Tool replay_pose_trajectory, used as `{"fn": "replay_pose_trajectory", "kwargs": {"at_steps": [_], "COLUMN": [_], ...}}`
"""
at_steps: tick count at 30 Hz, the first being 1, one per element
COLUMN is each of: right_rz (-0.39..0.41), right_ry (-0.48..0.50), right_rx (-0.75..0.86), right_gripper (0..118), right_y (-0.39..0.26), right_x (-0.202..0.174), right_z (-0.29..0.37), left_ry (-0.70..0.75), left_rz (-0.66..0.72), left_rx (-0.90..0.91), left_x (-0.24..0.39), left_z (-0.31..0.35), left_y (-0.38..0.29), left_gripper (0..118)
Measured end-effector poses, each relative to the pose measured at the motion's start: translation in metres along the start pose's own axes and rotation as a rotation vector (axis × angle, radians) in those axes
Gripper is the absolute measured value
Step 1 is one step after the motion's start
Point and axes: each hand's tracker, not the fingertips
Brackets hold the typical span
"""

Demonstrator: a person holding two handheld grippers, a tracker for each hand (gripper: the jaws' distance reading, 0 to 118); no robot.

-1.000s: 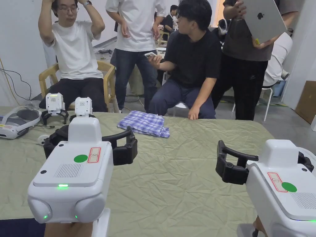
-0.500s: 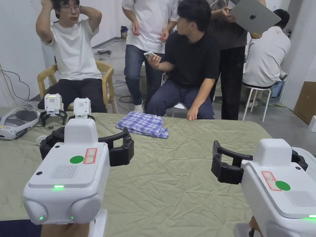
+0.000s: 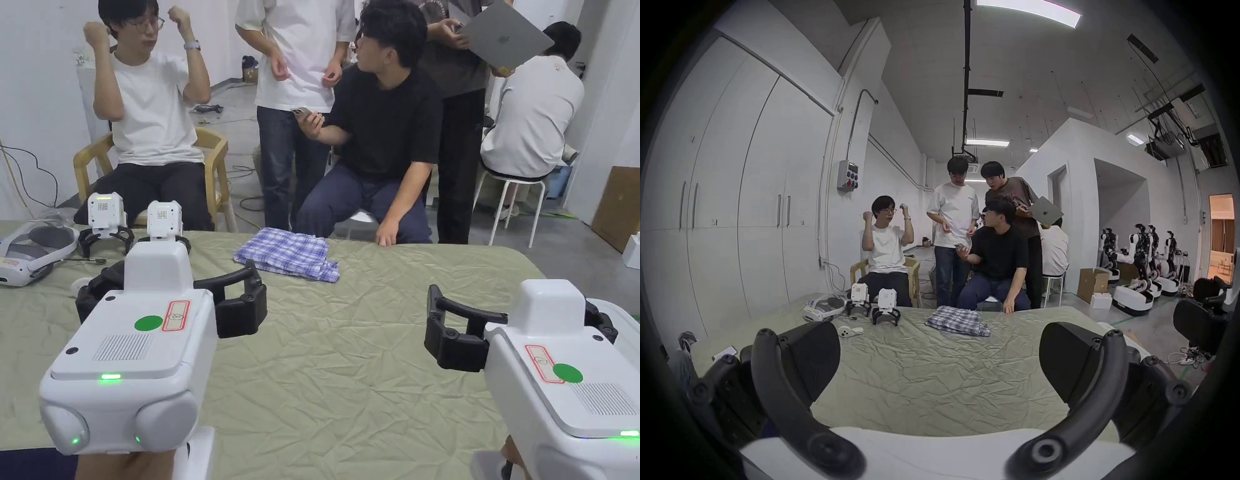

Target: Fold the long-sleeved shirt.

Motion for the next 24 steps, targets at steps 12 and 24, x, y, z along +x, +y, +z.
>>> {"fn": "replay_pose_trajectory", "kwargs": {"at_steps": [12, 24], "right_rz": [-0.007, 0.002], "right_ry": [-0.004, 0.007], "right_rx": [-0.010, -0.013], "right_gripper": [118, 118], "right_y": [-0.0013, 0.0019], "right_x": [0.0039, -0.0035], "right_z": [-0.0016, 0.0000], "left_ry": [0.014, 0.062], "left_rz": [0.089, 0.036], "left_rx": [-0.001, -0.001], "left_x": [-0.0027, 0.0058], "left_z": [0.0028, 0.0053], "left_y": [0.0095, 0.0062], "left_gripper": [111, 111]}}
